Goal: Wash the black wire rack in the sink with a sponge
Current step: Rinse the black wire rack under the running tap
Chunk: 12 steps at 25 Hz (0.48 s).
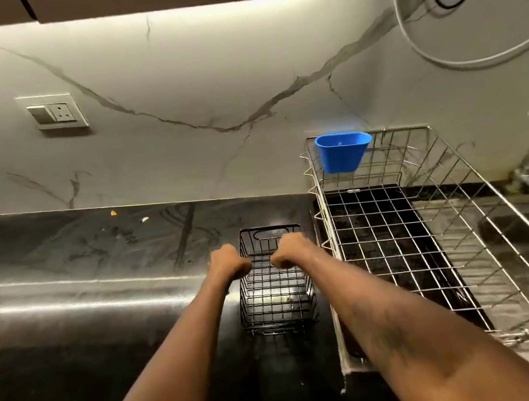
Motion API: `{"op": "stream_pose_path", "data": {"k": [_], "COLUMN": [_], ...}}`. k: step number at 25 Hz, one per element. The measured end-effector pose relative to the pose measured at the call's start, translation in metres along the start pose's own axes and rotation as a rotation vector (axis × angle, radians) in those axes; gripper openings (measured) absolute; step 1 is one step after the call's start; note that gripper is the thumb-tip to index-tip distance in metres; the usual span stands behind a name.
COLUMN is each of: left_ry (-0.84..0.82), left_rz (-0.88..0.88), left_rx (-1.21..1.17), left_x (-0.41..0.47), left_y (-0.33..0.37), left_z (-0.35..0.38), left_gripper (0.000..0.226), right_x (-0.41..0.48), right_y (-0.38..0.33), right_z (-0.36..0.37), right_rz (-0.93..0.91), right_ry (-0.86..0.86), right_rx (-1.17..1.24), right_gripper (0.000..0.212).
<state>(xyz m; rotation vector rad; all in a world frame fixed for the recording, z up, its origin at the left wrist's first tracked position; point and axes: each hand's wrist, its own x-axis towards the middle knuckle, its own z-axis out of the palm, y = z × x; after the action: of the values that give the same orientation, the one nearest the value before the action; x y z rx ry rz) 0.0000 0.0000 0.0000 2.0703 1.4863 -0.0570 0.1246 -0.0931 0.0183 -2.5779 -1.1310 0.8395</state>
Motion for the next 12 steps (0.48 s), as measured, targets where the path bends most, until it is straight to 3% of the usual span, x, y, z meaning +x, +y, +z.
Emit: {"op": "stream_pose_path", "data": {"k": [4, 7, 12], "left_ry": [-0.112, -0.13, -0.155], "left_rz": [0.047, 0.058, 0.084], "left_rx": [-0.055, -0.099, -0.092], "left_x": [0.008, 0.021, 0.023], "left_y": [-0.012, -0.019, -0.026], "left_z": [0.009, 0.01, -0.008], "left_gripper": [0.006, 0.007, 0.007], "right_x": [0.004, 0.004, 0.004], "right_y": [0.004, 0.006, 0.006], "right_z": [0.022, 0.021, 0.016], "right_rz": [0.115, 0.138, 0.2], "right_ry": [-0.039, -0.025, 0.089], "right_rx": [-0.071, -0.015, 0.156], "right_gripper": [0.028, 0.008, 0.009]}}
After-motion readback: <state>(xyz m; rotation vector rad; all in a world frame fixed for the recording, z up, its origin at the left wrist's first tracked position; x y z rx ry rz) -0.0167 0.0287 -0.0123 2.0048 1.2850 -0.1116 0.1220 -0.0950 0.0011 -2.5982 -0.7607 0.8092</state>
